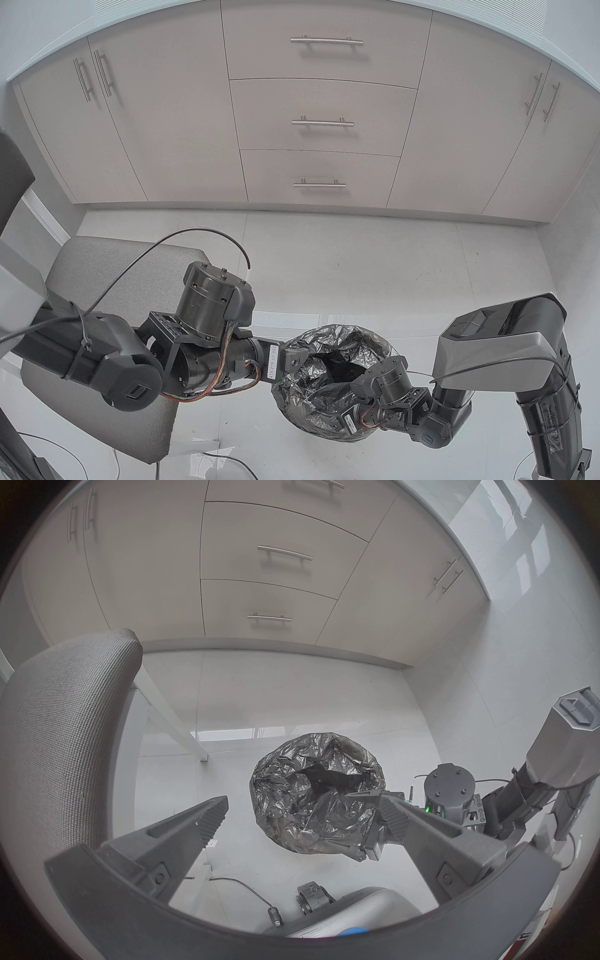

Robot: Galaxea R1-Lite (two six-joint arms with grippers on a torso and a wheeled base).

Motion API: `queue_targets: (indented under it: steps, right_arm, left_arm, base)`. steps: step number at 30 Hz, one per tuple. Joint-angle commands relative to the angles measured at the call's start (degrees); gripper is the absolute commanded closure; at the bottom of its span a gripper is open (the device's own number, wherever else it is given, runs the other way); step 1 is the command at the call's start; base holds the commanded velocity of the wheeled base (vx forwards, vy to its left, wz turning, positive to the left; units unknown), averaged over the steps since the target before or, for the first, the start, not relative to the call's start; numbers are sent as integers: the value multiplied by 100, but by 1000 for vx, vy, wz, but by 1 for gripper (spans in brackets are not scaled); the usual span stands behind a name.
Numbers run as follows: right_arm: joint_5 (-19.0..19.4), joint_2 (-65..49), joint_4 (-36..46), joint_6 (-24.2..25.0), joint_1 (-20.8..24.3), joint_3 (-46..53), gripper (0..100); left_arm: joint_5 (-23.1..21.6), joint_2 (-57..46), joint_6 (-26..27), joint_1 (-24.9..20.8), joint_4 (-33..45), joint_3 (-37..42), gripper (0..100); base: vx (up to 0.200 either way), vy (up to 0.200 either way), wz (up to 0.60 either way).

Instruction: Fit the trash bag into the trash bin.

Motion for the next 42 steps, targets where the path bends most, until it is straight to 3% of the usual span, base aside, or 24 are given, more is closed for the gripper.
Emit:
queue_targets:
  steps: [1, 14, 30, 34, 42]
  right_arm:
    - [-4, 40, 343, 56, -123, -464, 0]
    - [-13, 110, 782, 47, -334, -1018, 0]
    - [163, 66, 2935, 30, -430, -2187, 0]
    - [163, 75, 3515, -58, -422, -2495, 0]
    - [-21, 84, 3577, -489, -378, -2565, 0]
  left_arm:
    - [-1, 146, -3, 31, -6, -15, 0]
    - [-1, 296, 6, 66, -6, -59, 0]
    - [-1, 506, 6, 66, -14, -94, 0]
    - [8, 568, -3, 66, -120, -103, 0]
    - [17, 577, -3, 75, -164, -103, 0]
  base:
    - [0, 0, 0]
    - [0, 0, 0]
    - [0, 0, 0]
    - [0, 0, 0]
    - [0, 0, 0]
